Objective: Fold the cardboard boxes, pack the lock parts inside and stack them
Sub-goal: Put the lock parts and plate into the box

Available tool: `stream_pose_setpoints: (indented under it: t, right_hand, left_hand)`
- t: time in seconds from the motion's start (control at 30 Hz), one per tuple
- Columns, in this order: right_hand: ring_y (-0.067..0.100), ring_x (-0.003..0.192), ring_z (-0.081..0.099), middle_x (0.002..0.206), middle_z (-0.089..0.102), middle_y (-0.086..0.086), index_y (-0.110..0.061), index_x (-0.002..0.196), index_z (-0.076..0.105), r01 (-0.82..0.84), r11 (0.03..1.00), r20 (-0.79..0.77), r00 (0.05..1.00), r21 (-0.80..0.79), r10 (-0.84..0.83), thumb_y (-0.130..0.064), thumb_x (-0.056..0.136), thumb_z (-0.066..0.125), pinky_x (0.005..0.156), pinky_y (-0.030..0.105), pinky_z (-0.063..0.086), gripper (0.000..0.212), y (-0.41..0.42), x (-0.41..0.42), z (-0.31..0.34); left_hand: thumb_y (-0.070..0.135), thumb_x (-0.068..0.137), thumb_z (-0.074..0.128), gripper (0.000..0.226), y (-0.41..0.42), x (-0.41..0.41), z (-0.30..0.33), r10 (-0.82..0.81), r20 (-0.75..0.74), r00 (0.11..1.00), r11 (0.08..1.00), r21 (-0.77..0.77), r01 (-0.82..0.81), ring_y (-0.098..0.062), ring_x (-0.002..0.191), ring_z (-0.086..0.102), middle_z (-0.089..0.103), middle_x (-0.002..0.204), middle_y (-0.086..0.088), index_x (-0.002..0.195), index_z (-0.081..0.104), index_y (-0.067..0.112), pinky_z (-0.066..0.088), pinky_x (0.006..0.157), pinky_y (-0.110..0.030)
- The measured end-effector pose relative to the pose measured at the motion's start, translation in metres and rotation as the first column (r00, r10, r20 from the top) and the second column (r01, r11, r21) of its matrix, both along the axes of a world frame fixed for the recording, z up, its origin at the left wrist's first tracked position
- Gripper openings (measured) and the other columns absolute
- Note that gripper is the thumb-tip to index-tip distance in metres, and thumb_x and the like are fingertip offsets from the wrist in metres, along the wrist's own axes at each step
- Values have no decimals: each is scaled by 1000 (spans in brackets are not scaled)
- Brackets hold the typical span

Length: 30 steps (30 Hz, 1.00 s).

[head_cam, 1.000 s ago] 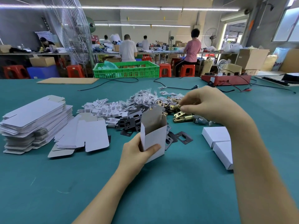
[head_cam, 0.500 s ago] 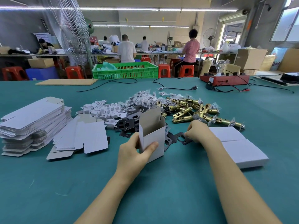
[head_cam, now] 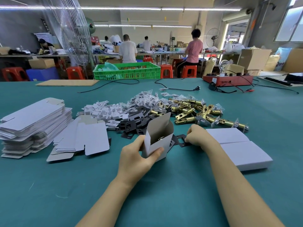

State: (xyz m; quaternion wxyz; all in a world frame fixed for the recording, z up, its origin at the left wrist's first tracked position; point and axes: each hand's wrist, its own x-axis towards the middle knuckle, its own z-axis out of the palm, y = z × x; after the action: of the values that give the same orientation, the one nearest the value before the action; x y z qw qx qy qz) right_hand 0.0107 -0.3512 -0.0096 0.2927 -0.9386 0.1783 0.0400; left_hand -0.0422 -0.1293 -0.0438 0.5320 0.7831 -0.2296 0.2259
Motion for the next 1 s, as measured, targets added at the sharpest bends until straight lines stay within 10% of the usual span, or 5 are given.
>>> stream_pose_setpoints:
  t: [0.4, 0.63, 0.7, 0.77, 1.0]
  right_hand:
    - [14, 89, 33, 122, 53, 37, 19, 113, 55, -13, 995, 78, 997, 103, 5, 5, 80, 53, 77, 50, 53, 36, 2, -1, -1]
    - [29, 114, 53, 122, 56, 15, -4, 124, 54, -116, 987, 29, 993, 112, 114, -32, 75, 81, 96, 37, 45, 62, 5, -1, -2]
    - [33, 91, 57, 134, 42, 13, 3, 99, 64, -123, 987, 40, 992, 104, 120, -24, 75, 79, 80, 34, 47, 39, 6, 0, -1]
    - [25, 68, 40, 77, 38, 6, 1, 71, 59, -116, 978, 37, 993, 173, 111, -17, 74, 78, 65, 30, 31, 27, 5, -3, 0]
    - [13, 49, 50, 72, 66, 11, -4, 95, 65, -72, 930, 91, 995, 360, 42, -11, 82, 74, 43, 20, 39, 18, -10, -11, 13]
  left_hand:
    - [47, 69, 73, 51, -1, 0, 1, -22, -30, 999, 1000, 3, 22, -28, 74, 61, 67, 79, -13, 87, 65, 0, 51, 69, -47]
    - [24, 75, 84, 20, 0, 7, -1, 37, -221, 975, 995, -87, -58, -10, 76, 64, 71, 81, 13, 88, 70, 22, 51, 69, -26]
    - [23, 75, 84, 20, 1, 7, -2, 28, -232, 972, 994, -94, -52, -7, 77, 65, 71, 82, 17, 88, 70, 26, 51, 69, -22]
    - [23, 75, 84, 21, 1, 7, -2, 20, -241, 970, 994, -101, -45, -4, 78, 65, 71, 83, 20, 89, 69, 31, 51, 68, -19]
    - [22, 77, 83, 23, 3, 9, -3, -16, -271, 963, 989, -144, -24, 4, 79, 65, 71, 85, 25, 91, 69, 35, 48, 65, -9]
